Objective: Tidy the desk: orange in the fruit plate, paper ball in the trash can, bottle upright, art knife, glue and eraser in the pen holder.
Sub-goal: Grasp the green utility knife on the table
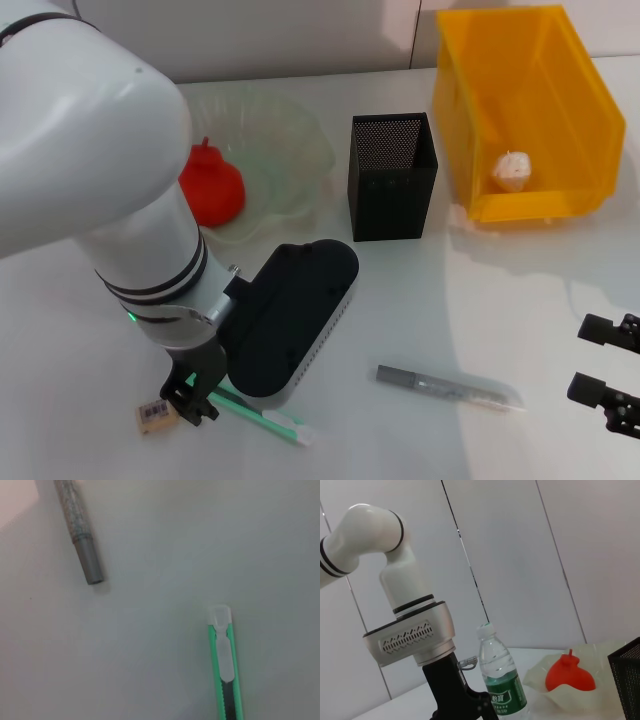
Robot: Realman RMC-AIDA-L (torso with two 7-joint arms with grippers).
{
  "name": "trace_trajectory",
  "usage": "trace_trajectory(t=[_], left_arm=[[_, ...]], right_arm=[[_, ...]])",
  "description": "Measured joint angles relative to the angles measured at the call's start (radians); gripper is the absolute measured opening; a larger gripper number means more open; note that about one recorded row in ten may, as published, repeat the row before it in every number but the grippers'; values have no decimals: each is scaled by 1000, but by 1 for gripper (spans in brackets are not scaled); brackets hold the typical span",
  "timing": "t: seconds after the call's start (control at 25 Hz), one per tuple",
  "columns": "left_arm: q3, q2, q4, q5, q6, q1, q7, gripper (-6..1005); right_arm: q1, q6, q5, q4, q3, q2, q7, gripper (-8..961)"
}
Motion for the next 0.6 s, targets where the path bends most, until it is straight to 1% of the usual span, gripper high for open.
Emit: trace_trajectory(t=[0.44, 0.6], left_arm=[[0, 0, -37, 3, -16, -5, 5, 502], [1, 0, -47, 3, -19, -7, 5, 463]], right_arm=[[2, 0, 0, 1, -1, 0, 0, 647], [2, -6, 0, 1, -1, 0, 1, 646]])
